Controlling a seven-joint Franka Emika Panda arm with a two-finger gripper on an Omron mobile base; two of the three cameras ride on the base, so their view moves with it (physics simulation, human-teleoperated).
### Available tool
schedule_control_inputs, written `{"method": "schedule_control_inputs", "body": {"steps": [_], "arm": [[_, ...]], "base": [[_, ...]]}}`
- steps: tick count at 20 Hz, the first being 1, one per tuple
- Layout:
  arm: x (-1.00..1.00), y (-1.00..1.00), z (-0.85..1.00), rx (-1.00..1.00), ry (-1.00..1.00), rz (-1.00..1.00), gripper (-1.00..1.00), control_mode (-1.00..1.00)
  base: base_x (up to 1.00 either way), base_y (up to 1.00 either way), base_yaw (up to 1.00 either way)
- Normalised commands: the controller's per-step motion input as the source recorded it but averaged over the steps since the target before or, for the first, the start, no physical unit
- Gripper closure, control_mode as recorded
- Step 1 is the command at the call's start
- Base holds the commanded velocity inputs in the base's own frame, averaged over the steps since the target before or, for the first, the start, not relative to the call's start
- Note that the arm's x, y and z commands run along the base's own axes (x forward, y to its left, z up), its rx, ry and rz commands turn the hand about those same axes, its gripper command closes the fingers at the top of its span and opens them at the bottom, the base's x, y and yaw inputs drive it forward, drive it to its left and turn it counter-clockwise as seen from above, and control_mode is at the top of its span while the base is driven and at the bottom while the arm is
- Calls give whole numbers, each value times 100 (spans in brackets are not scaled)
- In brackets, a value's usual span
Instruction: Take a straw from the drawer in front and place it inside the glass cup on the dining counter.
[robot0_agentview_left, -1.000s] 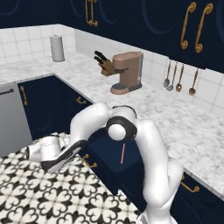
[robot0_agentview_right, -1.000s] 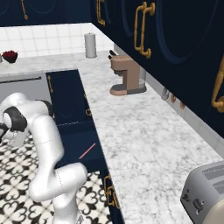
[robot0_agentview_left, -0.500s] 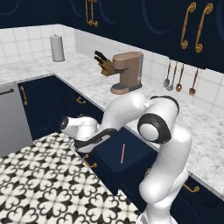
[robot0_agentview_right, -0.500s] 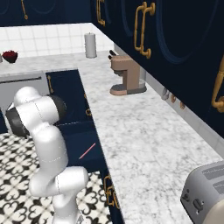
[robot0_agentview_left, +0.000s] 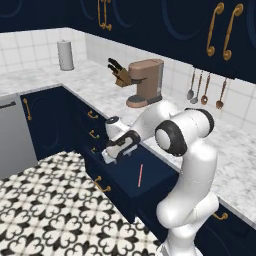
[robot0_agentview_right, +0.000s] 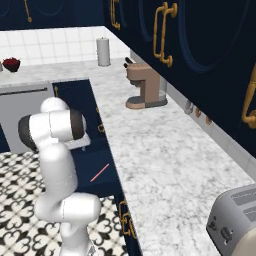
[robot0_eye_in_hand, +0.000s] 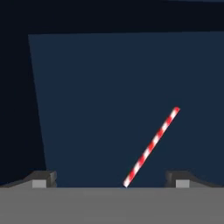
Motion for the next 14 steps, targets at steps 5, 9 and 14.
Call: {"method": "schedule_control_inputs", "body": {"steps": [5,9,14], "arm": [[71,0,-70,3,23,1,-100,-100],[62,0,-66,5,24,1,-100,-100],[27,17,-66,7,19,2,-100,-100]], "base": [[0,0,0],[0,0,0],[0,0,0]]}}
